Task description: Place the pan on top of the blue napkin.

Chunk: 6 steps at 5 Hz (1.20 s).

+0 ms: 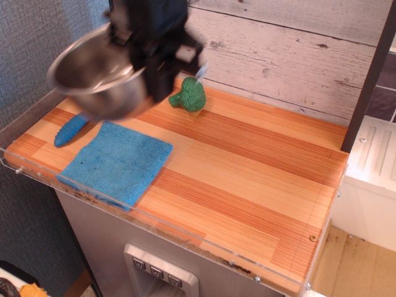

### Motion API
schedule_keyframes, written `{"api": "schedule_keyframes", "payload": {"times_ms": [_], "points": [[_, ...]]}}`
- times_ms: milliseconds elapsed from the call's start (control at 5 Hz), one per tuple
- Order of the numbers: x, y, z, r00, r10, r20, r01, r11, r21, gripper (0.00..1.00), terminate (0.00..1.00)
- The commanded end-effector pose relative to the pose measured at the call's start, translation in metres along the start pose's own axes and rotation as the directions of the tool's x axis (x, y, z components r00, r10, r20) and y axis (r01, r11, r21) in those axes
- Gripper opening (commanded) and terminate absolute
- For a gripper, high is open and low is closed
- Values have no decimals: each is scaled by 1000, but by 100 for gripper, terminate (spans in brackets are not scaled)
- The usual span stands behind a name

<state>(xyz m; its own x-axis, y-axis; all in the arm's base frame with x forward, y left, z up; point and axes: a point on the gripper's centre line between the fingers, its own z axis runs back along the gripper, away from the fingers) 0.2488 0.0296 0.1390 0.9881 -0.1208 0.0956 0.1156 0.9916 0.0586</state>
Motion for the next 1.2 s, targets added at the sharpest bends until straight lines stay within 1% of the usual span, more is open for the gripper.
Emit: {"api": "schedule_keyframes", "payload": {"times_ms": [0, 200, 400, 800, 1000], "points": [[-24, 17, -38, 998, 23, -62, -13, 987, 163, 0, 0], [-27, 17, -60, 994, 34, -104, -14, 983, 182, 0, 0], [-30, 22, -76, 990, 41, -137, -15, 981, 192, 0, 0], [-26, 31, -86, 988, 56, -144, -26, 979, 202, 0, 0], [-19, 35, -83, 991, 64, -116, -39, 978, 203, 0, 0]]}}
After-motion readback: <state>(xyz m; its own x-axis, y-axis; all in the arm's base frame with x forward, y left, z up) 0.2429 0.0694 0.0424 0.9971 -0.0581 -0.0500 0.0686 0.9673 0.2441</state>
